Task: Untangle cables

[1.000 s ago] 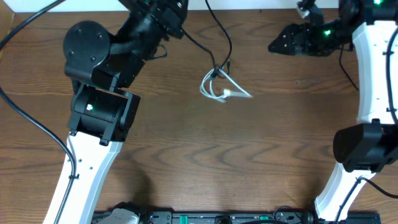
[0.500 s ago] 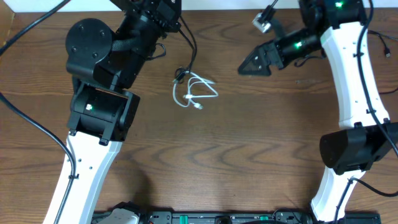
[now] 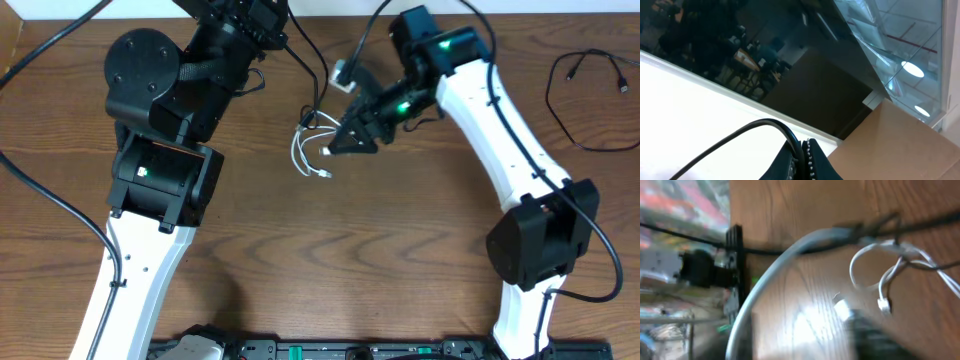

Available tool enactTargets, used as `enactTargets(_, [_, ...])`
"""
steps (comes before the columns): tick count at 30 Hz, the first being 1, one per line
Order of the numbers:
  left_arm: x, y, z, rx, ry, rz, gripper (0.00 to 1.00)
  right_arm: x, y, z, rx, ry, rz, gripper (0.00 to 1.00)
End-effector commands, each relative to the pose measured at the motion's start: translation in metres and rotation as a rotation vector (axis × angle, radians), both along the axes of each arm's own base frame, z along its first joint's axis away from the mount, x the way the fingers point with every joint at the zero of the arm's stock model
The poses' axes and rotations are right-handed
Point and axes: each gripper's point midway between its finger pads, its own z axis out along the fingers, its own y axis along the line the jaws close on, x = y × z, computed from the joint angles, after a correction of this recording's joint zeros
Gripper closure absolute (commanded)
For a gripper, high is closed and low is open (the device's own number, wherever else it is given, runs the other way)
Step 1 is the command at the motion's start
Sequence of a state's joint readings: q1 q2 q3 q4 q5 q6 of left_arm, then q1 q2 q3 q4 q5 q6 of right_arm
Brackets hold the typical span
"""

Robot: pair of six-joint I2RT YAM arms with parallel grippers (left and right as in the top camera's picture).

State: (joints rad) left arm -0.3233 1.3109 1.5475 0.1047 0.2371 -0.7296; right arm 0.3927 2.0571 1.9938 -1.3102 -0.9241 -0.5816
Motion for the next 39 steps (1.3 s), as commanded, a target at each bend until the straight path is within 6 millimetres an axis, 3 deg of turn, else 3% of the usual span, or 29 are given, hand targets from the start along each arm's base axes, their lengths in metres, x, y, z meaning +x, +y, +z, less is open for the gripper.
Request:
enactTargets(1, [-0.009,0.007,0.013,-0.01,-0.035,0.011,0.92,0.02,-0.006,-0.009,-0.104,0.024,-0.146,0.95])
enactTargets(3, [-0.01,0.013,0.017,-0.014,-0.047,0.024,0.93,0.047,-0.026,-0.025,-0.249,0.042,-0.346,0.99])
enactTargets(6, [-0.016,0.031,0.028,-0.029,-0.072,0.063,0.92,0.084,-0.081,-0.047,-0.485,0.076,-0.736,0.99])
enactTargets(9, [-0.03,0.057,0.045,-0.041,-0.116,0.12,0.92,0.102,-0.139,-0.06,-0.624,0.145,-1.08,0.99])
enactTargets(16, [-0.063,0.103,0.071,-0.05,-0.198,0.239,0.93,0.109,-0.19,-0.091,-0.662,0.213,-1.191,0.99])
enactTargets(23, [-0.073,0.134,0.078,-0.043,-0.221,0.337,0.93,0.09,-0.228,-0.137,-0.73,0.324,-1.234,0.99])
enactTargets(27, [-0.067,0.138,0.071,-0.037,-0.188,0.349,0.93,0.088,-0.223,-0.141,-0.674,0.349,-1.159,0.99])
enactTargets(33, [-0.054,0.135,0.058,-0.025,-0.142,0.332,0.92,0.093,-0.183,-0.131,-0.529,0.31,-0.984,0.99])
enactTargets(36, [-0.051,0.127,0.055,-0.007,-0.135,0.285,0.92,0.095,-0.154,-0.119,-0.409,0.28,-0.853,0.99])
enactTargets(37, [-0.05,0.124,0.053,-0.001,-0.132,0.266,0.93,0.095,-0.147,-0.115,-0.38,0.274,-0.826,0.96])
enactTargets(38, [-0.05,0.12,0.052,0.007,-0.13,0.245,0.93,0.096,-0.142,-0.112,-0.362,0.266,-0.807,0.85])
enactTargets(39, [-0.048,0.116,0.05,0.014,-0.126,0.223,0.92,0.097,-0.136,-0.106,-0.344,0.25,-0.782,0.65])
